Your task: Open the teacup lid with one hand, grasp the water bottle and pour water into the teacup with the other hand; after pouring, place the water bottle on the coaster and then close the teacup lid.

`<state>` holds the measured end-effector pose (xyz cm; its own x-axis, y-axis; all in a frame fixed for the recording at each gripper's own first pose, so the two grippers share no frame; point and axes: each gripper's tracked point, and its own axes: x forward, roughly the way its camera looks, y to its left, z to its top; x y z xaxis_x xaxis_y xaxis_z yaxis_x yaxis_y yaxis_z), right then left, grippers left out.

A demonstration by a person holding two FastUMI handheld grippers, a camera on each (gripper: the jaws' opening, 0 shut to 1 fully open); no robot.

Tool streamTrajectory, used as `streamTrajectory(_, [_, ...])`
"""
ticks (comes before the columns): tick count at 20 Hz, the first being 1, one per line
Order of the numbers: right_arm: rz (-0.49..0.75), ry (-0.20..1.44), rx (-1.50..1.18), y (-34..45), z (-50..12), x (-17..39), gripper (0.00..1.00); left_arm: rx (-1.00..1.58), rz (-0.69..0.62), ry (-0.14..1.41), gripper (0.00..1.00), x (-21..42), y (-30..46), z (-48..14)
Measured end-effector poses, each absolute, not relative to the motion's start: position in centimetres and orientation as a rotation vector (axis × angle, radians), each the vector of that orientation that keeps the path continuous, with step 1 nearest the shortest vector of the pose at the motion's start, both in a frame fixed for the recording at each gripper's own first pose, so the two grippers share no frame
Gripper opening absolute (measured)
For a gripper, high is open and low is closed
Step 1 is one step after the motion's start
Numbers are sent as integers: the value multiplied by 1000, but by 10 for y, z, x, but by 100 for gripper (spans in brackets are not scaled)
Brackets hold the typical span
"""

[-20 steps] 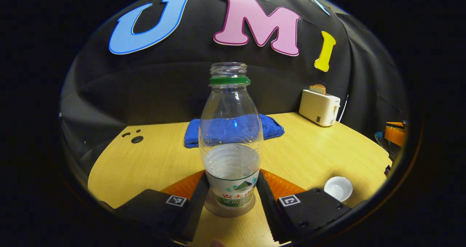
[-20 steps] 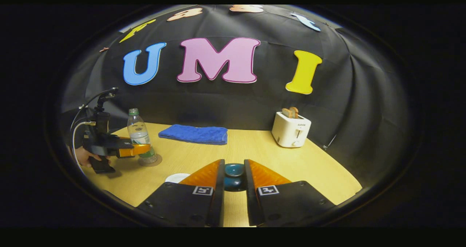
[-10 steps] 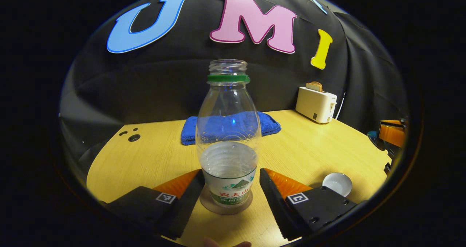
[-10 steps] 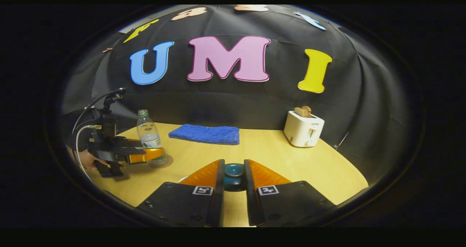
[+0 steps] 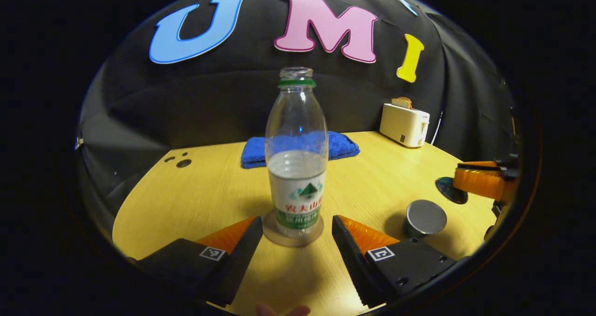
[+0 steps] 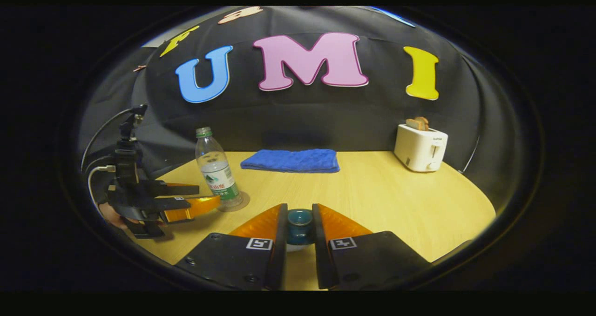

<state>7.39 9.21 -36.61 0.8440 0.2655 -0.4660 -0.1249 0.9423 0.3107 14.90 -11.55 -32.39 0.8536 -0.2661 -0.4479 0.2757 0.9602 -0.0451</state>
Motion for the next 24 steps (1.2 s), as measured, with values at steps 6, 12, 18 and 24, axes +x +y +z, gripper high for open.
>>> streamTrajectory(6, [268,570,238,117,-396,74,30,-3,-192,482,95,112,-88,-324])
streamTrajectory(12, [255,563,211,116,-401,78,30,-18,-151,496,95,98,-72,-321])
streamTrajectory(18, [259,568,195,119,-402,78,33,-12,-141,494,95,94,-70,-315])
streamTrajectory(24, [265,578,187,117,-403,74,28,-2,-151,483,95,97,-78,-308])
